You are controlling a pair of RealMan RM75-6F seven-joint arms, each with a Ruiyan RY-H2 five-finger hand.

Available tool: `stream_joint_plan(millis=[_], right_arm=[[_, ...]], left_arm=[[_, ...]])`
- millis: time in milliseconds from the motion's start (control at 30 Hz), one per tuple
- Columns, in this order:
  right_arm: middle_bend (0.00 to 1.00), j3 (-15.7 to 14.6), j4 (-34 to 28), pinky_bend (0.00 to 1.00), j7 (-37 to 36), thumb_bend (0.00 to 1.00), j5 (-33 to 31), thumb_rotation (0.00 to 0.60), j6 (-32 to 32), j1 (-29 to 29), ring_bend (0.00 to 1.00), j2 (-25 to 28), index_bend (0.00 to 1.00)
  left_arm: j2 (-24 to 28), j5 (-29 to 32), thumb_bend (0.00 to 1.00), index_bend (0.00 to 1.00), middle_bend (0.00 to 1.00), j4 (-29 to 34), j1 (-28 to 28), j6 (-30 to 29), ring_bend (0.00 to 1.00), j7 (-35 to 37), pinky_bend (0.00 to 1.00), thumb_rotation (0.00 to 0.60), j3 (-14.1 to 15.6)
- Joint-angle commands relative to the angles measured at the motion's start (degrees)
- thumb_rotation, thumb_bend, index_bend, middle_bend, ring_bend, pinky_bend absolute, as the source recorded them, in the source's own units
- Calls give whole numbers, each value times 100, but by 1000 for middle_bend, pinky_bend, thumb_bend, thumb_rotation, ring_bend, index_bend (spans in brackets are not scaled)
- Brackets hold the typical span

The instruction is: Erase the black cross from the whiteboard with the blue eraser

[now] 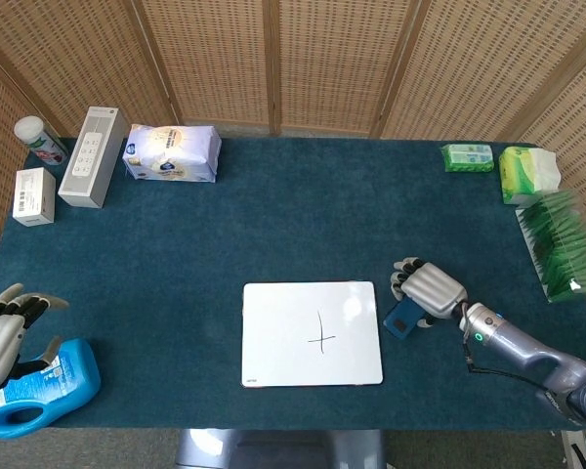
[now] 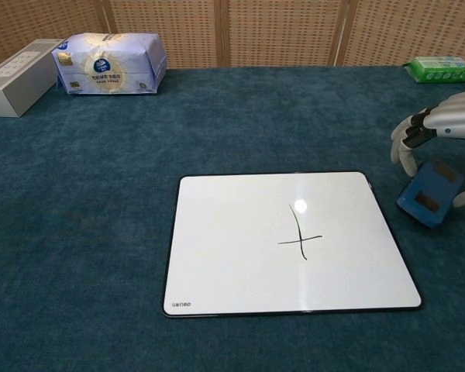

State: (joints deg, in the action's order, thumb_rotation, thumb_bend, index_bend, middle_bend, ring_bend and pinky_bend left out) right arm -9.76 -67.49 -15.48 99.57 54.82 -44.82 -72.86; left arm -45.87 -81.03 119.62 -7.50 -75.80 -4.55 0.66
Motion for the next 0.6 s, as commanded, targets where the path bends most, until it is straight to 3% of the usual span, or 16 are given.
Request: stream_joint_plan(millis=[33,267,400,500,600], right_arm=[[329,288,-861,217,309,0,-502,600,-127,63,184,382,710],[344,578,-1900,187,1027,10,-1115,600,-107,266,181,638,724],[337,760,-2385,23,1615,48,-1373,600,243,502,96,581,724],[298,838,-2538,0,1864,53,-1427,600,448,634,14,499,727],[256,860,-2646,0,2028,53,-1443,600,513,714,0,451,728]], left_arm=[[-6,0,491,289,302,-4,-13,12,228,-1,97,600,-7],[-32,-24,491,287,302,-33,-64,35,228,0,97,600,-46],[-57,-68,491,286,302,-41,-98,73,228,9,97,600,-49],[-73,-78,492,286,302,-51,-94,80,228,32,97,600,-34],[-75,-82,490,286,302,-59,-94,98,228,46,96,600,-19]])
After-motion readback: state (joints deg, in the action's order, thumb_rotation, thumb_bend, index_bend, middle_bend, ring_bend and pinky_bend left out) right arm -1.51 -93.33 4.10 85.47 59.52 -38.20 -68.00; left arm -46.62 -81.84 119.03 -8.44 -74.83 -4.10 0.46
